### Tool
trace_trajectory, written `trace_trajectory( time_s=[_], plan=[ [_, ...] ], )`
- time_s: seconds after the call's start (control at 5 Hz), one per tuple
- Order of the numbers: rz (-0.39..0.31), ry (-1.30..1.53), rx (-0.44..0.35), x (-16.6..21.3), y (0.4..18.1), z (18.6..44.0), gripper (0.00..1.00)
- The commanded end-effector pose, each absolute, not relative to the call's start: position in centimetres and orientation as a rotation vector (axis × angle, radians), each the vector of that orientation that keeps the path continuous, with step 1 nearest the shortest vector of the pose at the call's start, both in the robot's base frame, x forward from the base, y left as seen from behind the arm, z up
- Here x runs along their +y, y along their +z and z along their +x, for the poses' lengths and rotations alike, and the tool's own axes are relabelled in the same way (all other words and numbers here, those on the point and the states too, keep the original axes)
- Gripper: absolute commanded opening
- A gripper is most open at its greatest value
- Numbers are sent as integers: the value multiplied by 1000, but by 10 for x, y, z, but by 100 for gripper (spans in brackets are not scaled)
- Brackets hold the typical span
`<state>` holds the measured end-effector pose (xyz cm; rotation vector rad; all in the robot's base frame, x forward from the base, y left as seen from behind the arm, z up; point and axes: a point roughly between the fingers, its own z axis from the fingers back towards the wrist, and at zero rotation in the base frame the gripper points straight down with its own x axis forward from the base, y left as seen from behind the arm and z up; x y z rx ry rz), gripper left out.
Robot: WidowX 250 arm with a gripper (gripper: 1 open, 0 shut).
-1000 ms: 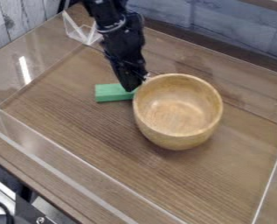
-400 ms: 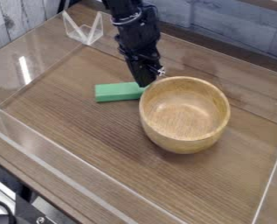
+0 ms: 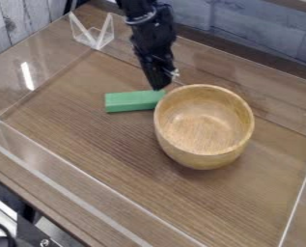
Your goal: Put green object into wooden bowl
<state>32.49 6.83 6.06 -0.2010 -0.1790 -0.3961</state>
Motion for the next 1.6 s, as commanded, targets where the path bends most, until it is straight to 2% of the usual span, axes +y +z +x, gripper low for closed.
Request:
trace_trajectory(
  time_s=[0.0, 0.2, 0.4, 0.6, 1.0, 1.4],
  plan=[
    [-175, -441, -227, 86, 80, 343, 0],
    [-176, -434, -217, 97, 66, 336, 0],
    [-183, -432, -176, 101, 53, 333, 100],
    [-197, -422, -133, 105, 43, 330, 100],
    [-180, -420, -50, 101, 37, 326, 100],
    [-161, -477, 5, 107, 43, 318, 100]
  ],
)
